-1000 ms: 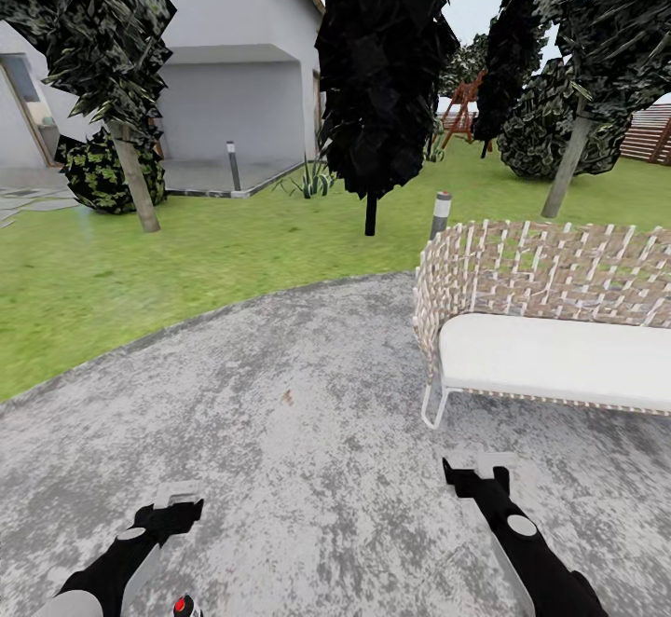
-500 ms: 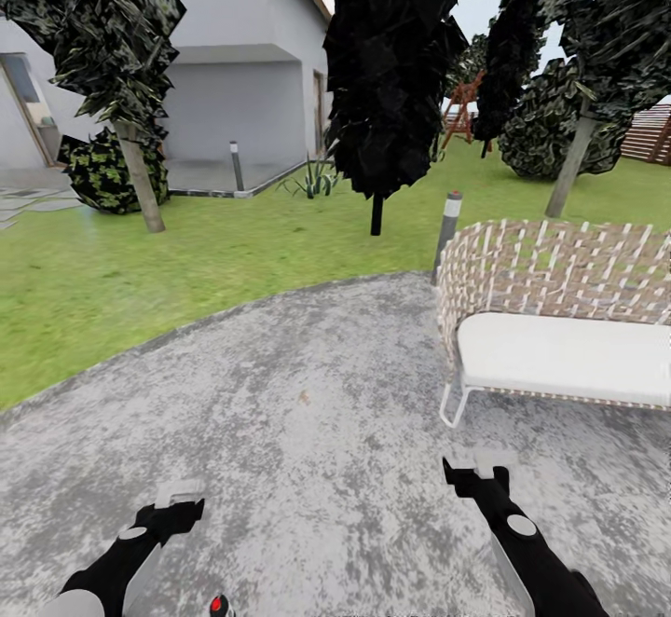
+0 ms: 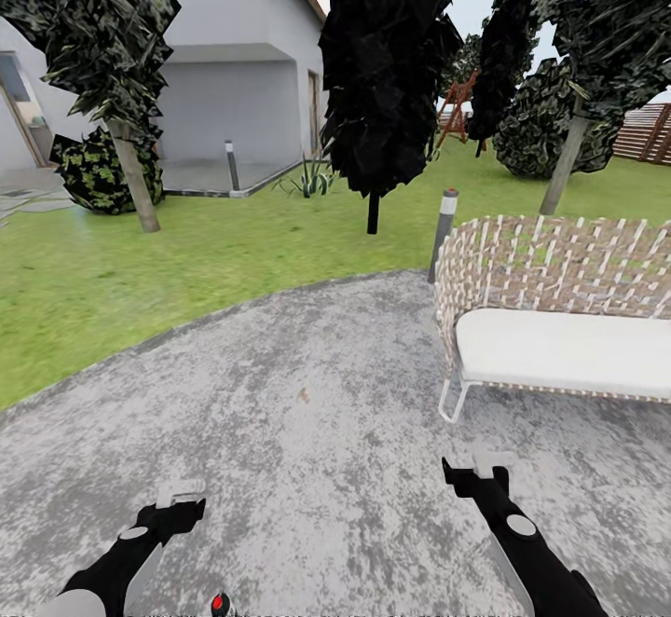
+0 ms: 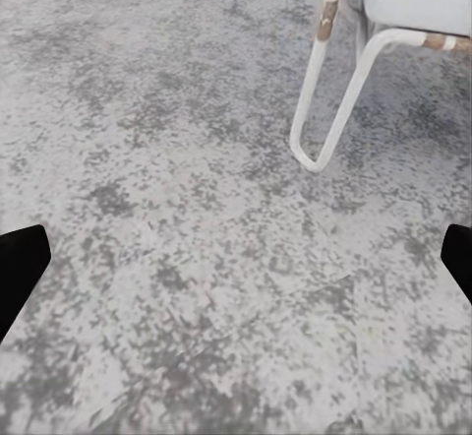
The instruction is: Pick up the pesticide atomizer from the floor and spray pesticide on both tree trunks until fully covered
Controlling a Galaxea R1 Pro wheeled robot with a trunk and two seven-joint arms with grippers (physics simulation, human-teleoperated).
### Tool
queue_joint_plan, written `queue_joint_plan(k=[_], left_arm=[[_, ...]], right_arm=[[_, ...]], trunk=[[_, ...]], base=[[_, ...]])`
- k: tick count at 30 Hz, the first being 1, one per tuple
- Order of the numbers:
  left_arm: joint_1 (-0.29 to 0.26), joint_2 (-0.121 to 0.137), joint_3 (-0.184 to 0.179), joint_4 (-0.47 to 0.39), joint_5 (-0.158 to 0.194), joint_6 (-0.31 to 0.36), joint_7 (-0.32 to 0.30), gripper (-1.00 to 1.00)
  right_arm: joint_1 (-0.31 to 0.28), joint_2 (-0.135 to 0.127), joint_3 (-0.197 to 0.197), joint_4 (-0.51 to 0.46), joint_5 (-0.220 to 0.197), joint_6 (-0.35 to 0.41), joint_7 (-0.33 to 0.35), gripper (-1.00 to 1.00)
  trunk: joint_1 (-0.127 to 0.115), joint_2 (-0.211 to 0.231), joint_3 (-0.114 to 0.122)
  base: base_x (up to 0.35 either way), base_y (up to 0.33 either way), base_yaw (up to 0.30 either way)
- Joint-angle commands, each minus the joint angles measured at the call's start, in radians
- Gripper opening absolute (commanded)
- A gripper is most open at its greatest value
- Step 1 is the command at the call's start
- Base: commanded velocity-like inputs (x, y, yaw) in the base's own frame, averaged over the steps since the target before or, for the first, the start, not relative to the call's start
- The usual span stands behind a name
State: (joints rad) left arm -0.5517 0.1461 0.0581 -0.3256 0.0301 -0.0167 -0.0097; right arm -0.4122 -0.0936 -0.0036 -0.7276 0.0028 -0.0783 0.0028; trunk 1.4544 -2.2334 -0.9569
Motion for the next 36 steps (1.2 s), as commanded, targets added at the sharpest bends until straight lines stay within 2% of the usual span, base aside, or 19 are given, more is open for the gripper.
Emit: queue_joint_plan(k=[1,36], left_arm=[[-0.001,0.0,0.003,0.0,0.003,-0.002,-0.001,1.0],[-0.001,-0.002,0.006,0.005,0.004,-0.002,0.0,1.0]], right_arm=[[0.0,0.0,-0.001,0.001,0.0,-0.003,0.0,1.0],[0.0,-0.001,-0.002,-0.001,0.0,-0.001,0.0,1.0]], trunk=[[0.004,-0.008,-0.004],[0.138,-0.253,-0.118]], base=[[0.0,0.0,0.0],[0.0,0.0,0.005]])
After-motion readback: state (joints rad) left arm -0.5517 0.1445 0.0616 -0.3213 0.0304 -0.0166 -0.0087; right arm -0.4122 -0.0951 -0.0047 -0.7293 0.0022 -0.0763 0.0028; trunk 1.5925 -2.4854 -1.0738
